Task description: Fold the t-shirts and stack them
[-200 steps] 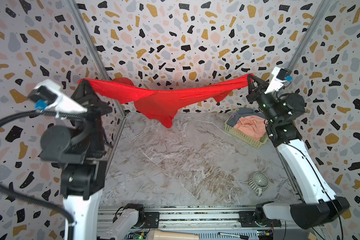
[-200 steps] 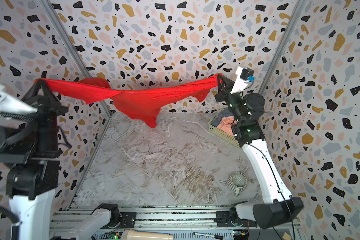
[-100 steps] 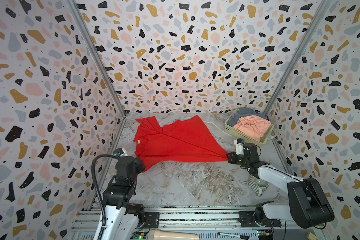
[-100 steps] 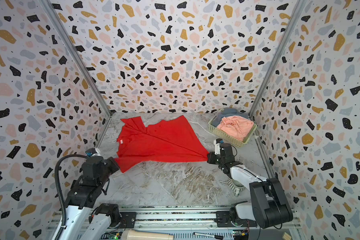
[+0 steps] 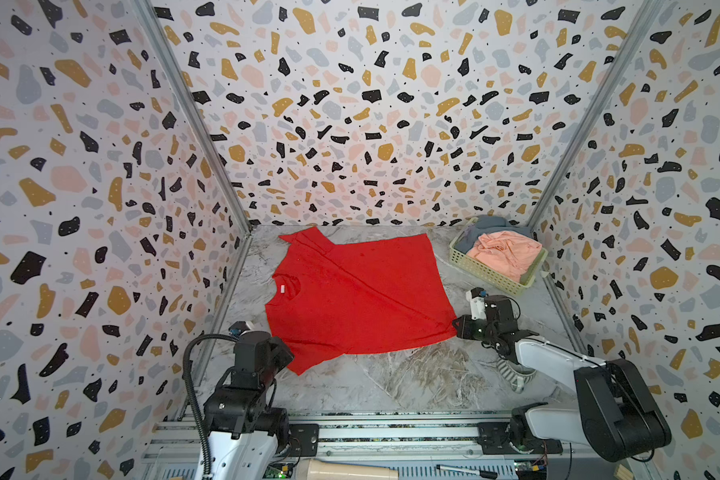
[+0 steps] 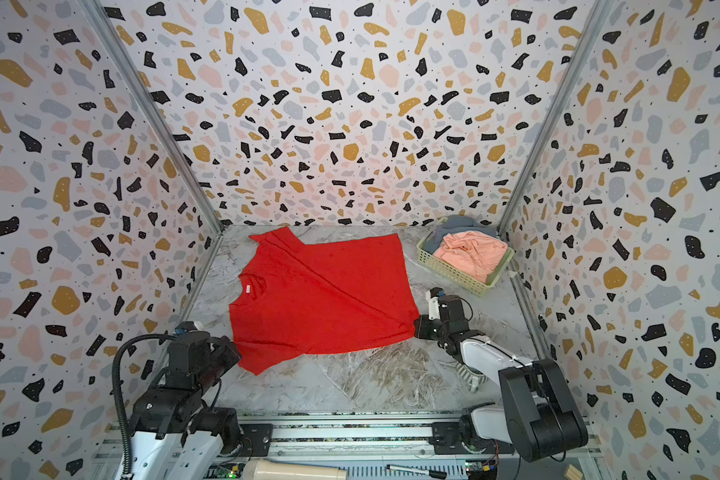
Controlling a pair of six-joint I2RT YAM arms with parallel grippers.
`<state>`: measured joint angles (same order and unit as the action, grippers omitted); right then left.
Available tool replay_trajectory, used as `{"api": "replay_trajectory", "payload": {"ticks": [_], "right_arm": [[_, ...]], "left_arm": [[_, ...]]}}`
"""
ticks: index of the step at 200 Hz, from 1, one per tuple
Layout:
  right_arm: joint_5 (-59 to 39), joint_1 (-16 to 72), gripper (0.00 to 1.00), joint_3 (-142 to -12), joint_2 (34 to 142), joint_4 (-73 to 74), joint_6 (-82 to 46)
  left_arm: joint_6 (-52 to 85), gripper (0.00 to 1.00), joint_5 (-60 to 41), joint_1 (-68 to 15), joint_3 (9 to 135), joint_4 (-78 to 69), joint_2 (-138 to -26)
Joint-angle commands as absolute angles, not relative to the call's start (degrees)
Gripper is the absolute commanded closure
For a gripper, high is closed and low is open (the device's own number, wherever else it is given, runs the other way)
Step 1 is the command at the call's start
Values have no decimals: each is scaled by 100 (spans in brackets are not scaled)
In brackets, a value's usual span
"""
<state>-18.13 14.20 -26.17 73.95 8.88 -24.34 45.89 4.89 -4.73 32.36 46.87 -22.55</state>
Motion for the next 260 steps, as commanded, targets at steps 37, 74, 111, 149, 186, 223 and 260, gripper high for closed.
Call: {"api": "replay_trajectory", "payload": {"ticks": [37, 74, 111, 149, 186, 223, 260], "right_arm": [[-1144, 1406, 100, -3031, 7166, 101, -2406], [-819, 1381, 100, -3332, 7056, -387, -2368], [-451, 1327, 61, -3578, 7084, -612, -2413], [-657, 1340, 57, -3777, 6778, -429, -2403], [-1453, 1564, 53, -3762, 6844, 604, -2492], [-1505, 1898, 52, -4131, 7948, 1159, -2528], [-1597, 1966, 52, -4497, 8991, 1284, -2560]], "left_arm": [[4497, 100, -1234, -464, 3768, 4745, -2332], [4180, 72, -2559, -464, 4593, 5054, -2333], [3178, 48, -892, -465, 5936, 5979, -2962], [3249, 48, -943, -466, 5075, 4306, -3424], [3933, 43, -895, -465, 3595, 1929, -4120], [4262, 40, -519, -461, 3041, 440, -5376], [4299, 38, -527, -466, 3006, -302, -6733]]}}
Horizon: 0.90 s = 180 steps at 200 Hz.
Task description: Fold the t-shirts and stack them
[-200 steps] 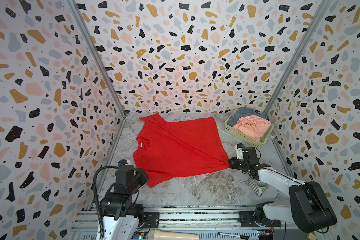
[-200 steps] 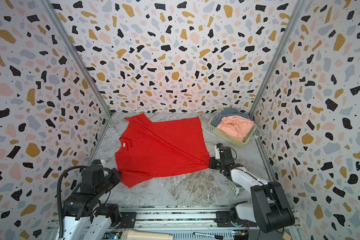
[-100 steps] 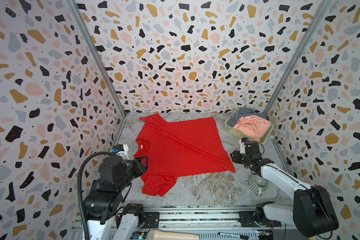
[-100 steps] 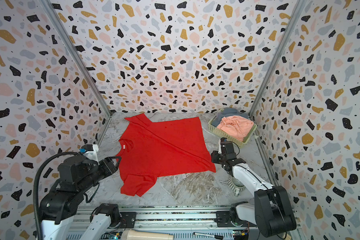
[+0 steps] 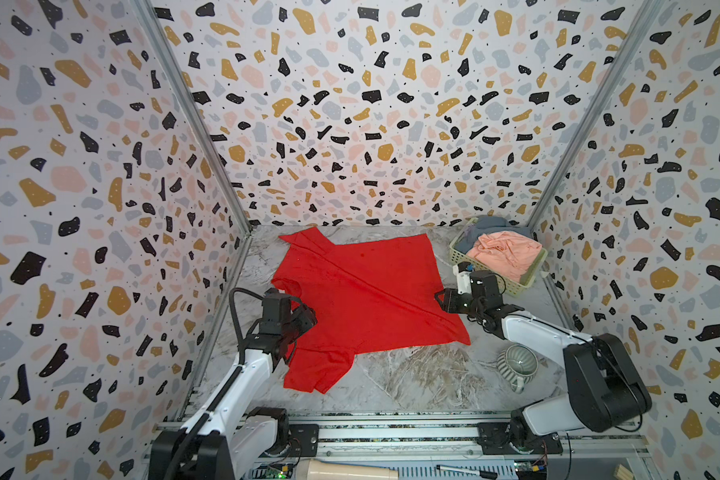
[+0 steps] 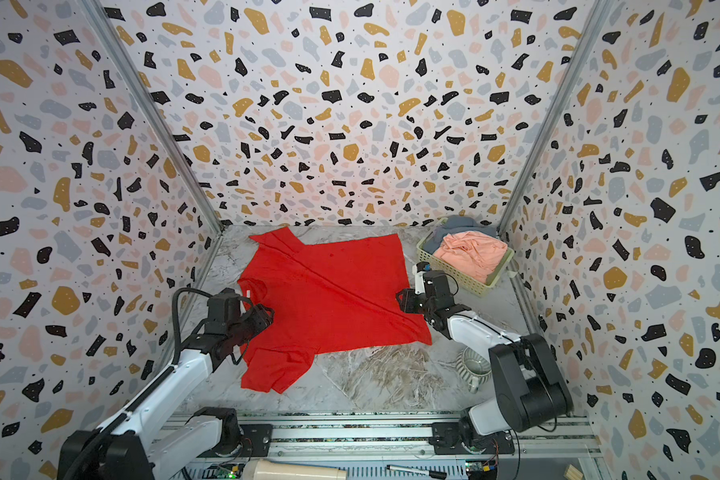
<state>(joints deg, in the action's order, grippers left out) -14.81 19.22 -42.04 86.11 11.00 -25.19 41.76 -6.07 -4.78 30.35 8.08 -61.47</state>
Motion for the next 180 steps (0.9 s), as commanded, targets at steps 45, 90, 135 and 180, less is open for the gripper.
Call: {"api": "replay_trajectory", "payload": {"ticks": [45, 90, 135, 180], "right_arm": [[-1608, 2082, 53, -4687, 9798, 1343, -2644], [-1476, 2075, 53, -5197, 10641, 1393, -2661], [-1715, 1832, 53, -6458, 11567, 1459, -2481], [-1936, 1766, 50, -6572, 10707, 1263, -1966]], "left_arm": [[4363, 37, -312, -449, 3081, -1011, -8185], [4179, 37, -330, -380, 3799, -1279, -9515], [3643, 39, -182, -151, 5237, -588, -10291], [2995, 38, 22, -149, 5686, 317, -8899]]}}
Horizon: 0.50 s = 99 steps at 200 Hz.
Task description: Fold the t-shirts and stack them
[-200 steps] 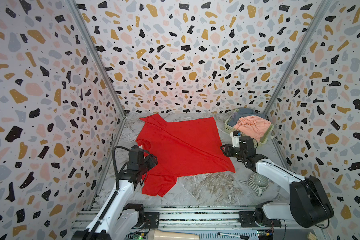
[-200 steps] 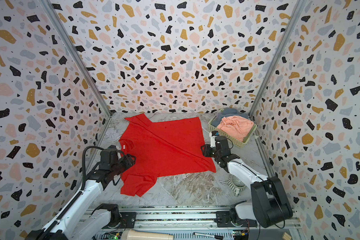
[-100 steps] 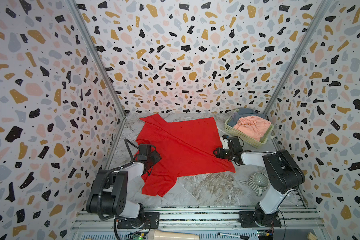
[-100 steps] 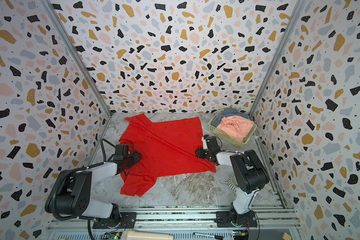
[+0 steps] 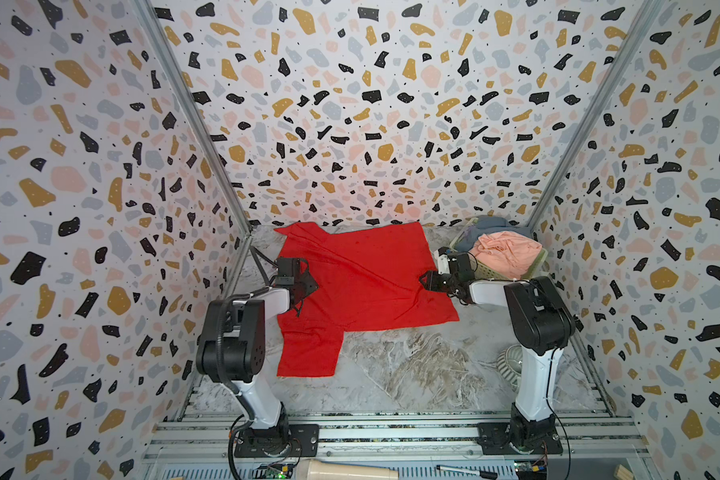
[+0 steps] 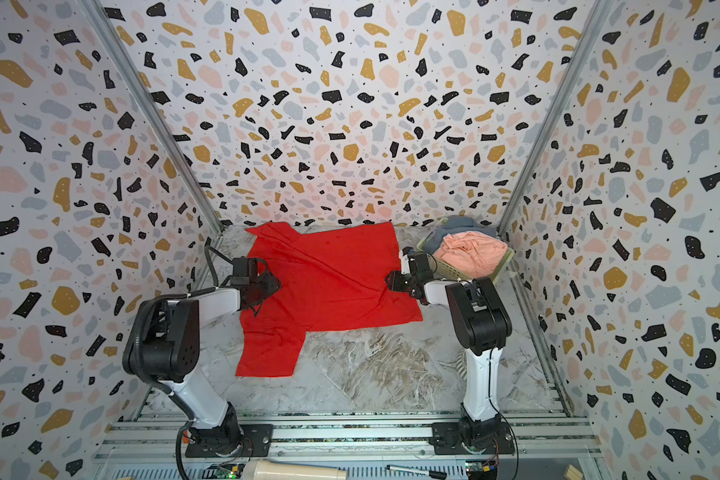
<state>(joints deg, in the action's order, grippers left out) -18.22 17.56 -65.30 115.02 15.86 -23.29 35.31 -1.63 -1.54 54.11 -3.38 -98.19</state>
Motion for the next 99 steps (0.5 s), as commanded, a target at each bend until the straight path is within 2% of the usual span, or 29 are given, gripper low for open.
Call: {"api": "replay_trajectory", "payload": {"ticks": [1, 18, 67, 99], "right_arm": [[-1935, 1767, 50, -6560, 10658, 1238, -1958], [-1621, 1775, 45, -6155, 9997, 885, -1968], [-780, 1568, 30, -4667, 8629, 360, -2446], [-754, 1291, 26, -4129, 8443, 355, -2511]], "left_arm": [[2992, 38, 42, -149, 5682, 365, -8857], [2929, 37, 360, -149, 5488, 1041, -8166], [3426, 38, 1413, -130, 3822, 2315, -5932], [4102, 38, 1093, -123, 2902, 2571, -5025]]}}
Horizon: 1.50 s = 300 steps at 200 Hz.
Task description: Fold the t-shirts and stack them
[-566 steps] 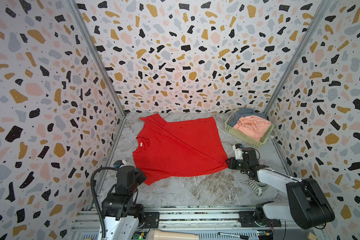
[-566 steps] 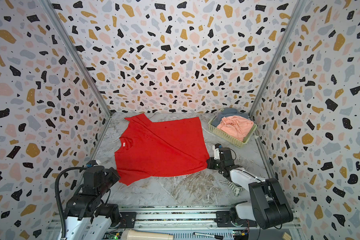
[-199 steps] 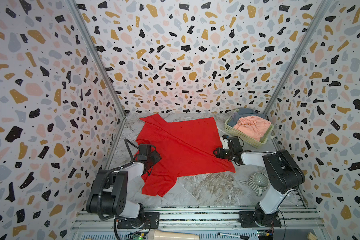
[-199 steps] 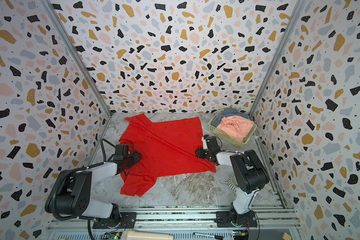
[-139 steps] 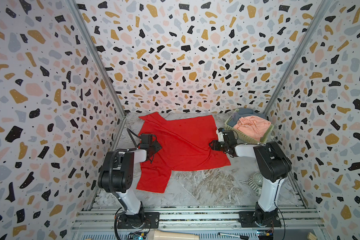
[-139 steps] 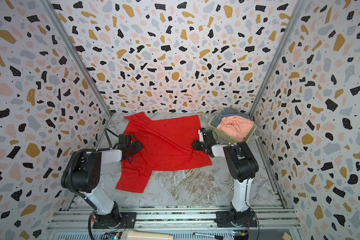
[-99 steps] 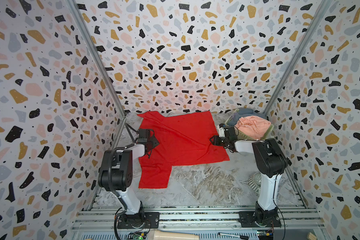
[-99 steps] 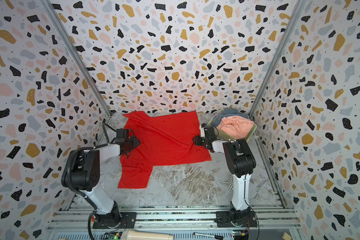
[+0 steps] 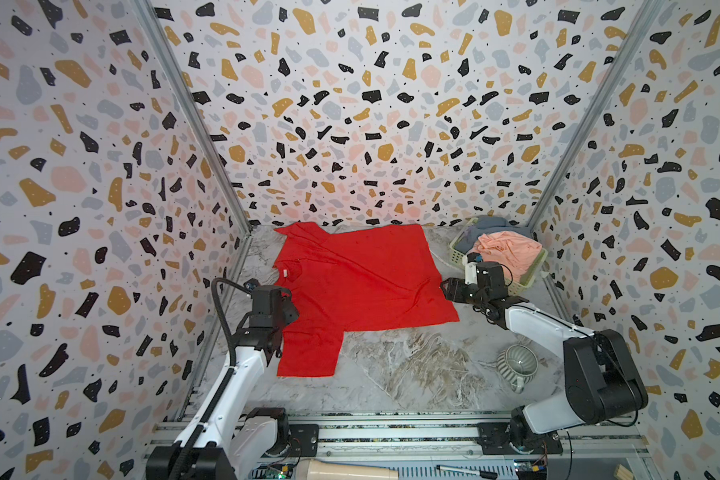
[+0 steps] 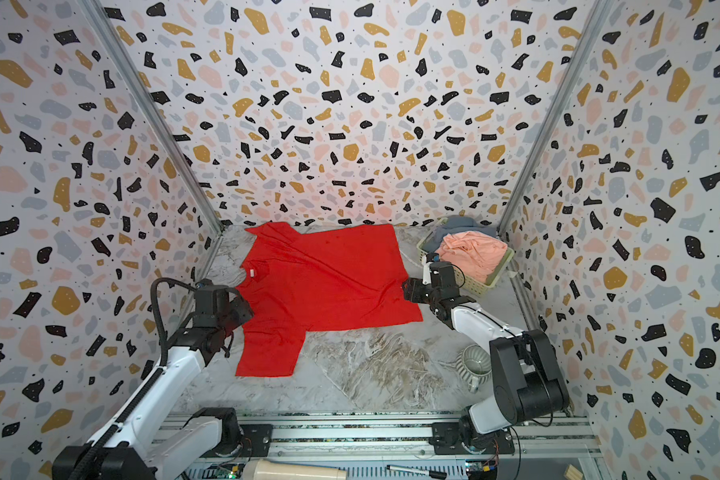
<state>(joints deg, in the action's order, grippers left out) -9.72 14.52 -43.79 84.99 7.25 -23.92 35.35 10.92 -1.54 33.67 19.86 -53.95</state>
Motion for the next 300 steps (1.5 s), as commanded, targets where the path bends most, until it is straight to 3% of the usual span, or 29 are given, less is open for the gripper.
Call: {"api": "replay_trajectory", "payload": {"ticks": [1, 32, 83, 112, 165, 270, 300], "right_arm": [[-755, 1296, 26, -4125, 8449, 354, -2508], [-773, 1266, 22, -4046, 8478, 318, -2401], [-769, 1267, 20, -4035, 8692, 361, -2431], [-773, 1266, 20, -4032, 8751, 382, -2477], [-1016, 1267, 20, -3946, 8700, 860, -2418], [-1614, 1379, 21, -5522, 9754, 1293, -2468], [-1238, 1529, 21, -5341, 9768, 1231, -2400]], "left_arm": [[4134, 38, 1056, -123, 2879, 2569, -5013], [4804, 42, 336, -147, 2260, 2821, -4578], [5274, 42, 801, -148, 2215, 3571, -4386], [5205, 44, 914, -211, 2461, 3906, -5137], [5126, 44, 687, -219, 2472, 3279, -5554], [4624, 44, 580, -215, 3354, 2668, -6275], [4625, 44, 820, -218, 3029, 2682, -6155]]}}
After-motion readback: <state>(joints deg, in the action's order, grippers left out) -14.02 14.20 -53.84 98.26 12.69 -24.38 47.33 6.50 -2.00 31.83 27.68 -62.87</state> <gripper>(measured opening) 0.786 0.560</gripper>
